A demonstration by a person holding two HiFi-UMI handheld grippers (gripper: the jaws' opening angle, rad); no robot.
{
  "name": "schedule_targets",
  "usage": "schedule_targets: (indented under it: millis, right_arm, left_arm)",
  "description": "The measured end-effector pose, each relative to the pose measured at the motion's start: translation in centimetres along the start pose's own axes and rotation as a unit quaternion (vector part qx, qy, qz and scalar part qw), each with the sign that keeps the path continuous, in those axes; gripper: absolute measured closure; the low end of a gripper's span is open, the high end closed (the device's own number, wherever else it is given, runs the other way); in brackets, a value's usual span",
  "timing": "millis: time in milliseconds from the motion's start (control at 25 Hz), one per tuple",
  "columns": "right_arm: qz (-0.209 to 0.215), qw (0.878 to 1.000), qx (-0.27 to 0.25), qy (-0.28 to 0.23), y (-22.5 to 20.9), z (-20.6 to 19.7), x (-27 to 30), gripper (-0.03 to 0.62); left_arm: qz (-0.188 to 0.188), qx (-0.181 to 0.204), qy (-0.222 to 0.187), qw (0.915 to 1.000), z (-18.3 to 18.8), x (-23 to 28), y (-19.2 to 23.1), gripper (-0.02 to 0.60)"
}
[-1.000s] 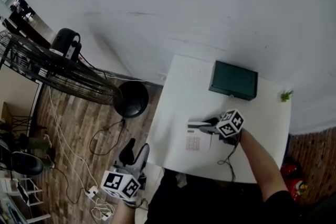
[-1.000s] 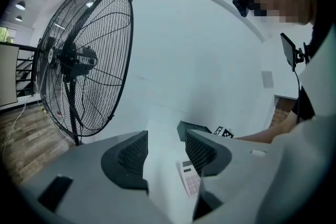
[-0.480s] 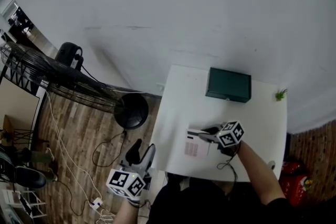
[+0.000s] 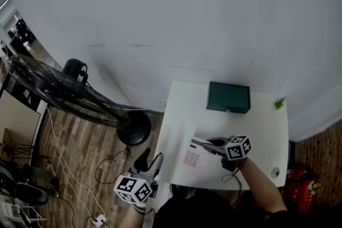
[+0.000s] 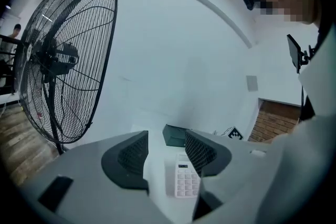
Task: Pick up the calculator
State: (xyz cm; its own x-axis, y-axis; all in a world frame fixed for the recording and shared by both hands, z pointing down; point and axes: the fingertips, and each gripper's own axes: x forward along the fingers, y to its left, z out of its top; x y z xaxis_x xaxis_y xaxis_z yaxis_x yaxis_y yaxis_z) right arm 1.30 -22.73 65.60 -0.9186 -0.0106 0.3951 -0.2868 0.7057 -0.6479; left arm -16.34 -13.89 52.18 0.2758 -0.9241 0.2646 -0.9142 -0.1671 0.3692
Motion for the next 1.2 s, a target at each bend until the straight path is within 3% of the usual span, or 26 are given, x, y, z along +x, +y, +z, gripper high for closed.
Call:
schedule_targets:
  millis: [320, 600, 880, 1200]
  right_arm:
    - [-0.036, 0.991, 0.027, -0.129, 3.2, 4.9, -3.8, 0.540]
    - [-0.054, 0.977, 0.000, -0.208, 7.2, 9.3, -7.0, 0.540]
    - [-0.104, 0.956, -0.065, -0.267, 10.2, 14.0, -10.6, 0.540]
    - [-0.094, 0.944, -0.052, -0.311, 12.0, 16.3, -12.5, 0.540]
  left_arm:
    - [-0.022, 0.000, 0.002, 0.9998, 0.5, 0.5, -0.6, 0.365]
    - [-0.036, 0.010, -0.009, 0.9993, 1.9, 1.2, 0.0, 0.367]
    - [-0.042, 0.002, -0.038, 0.9984, 5.7, 2.2, 0.5, 0.368]
    - [-0.067, -0.008, -0.031, 0.9973, 5.6, 3.7, -0.5, 0.373]
